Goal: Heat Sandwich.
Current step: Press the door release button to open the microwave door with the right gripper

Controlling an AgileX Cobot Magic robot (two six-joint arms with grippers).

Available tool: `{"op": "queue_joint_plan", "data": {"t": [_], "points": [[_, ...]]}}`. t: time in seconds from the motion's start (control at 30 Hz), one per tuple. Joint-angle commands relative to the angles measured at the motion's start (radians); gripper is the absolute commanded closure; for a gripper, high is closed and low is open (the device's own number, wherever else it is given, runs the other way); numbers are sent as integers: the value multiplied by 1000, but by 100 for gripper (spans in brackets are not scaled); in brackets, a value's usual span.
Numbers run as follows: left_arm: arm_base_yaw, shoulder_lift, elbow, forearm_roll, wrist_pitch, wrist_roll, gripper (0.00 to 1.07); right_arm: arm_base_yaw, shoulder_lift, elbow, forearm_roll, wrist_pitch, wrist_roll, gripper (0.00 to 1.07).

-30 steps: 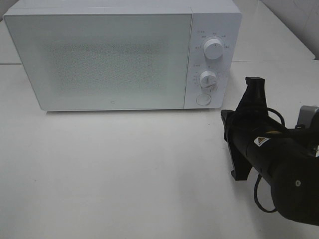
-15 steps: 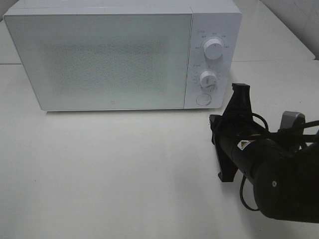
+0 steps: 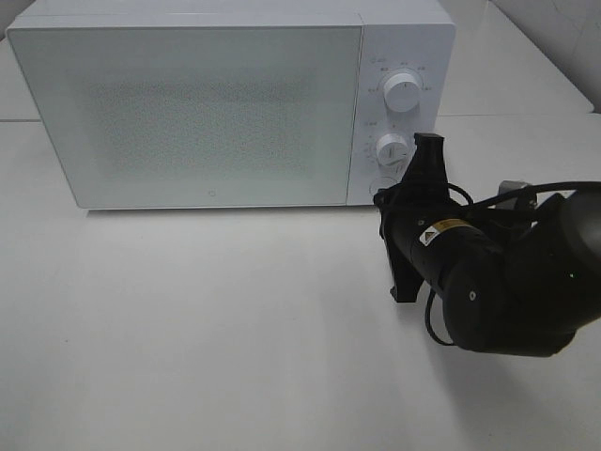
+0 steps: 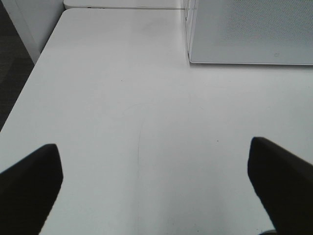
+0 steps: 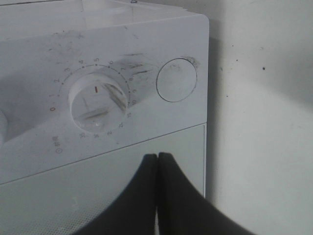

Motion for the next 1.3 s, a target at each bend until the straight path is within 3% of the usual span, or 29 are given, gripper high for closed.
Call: {"op": "queue_joint_plan", "data": {"t": [0.03,0.6,1.3], "points": [[3,-9,1,0,-10,0,9,-33,21,-29,-41,34,4,107],[3,-9,1,0,-10,0,9,-154,126,-163,-201,113,23,107],[3,-9,1,0,-10,0,9,-195,209,-245,-189,109,23,107]]}}
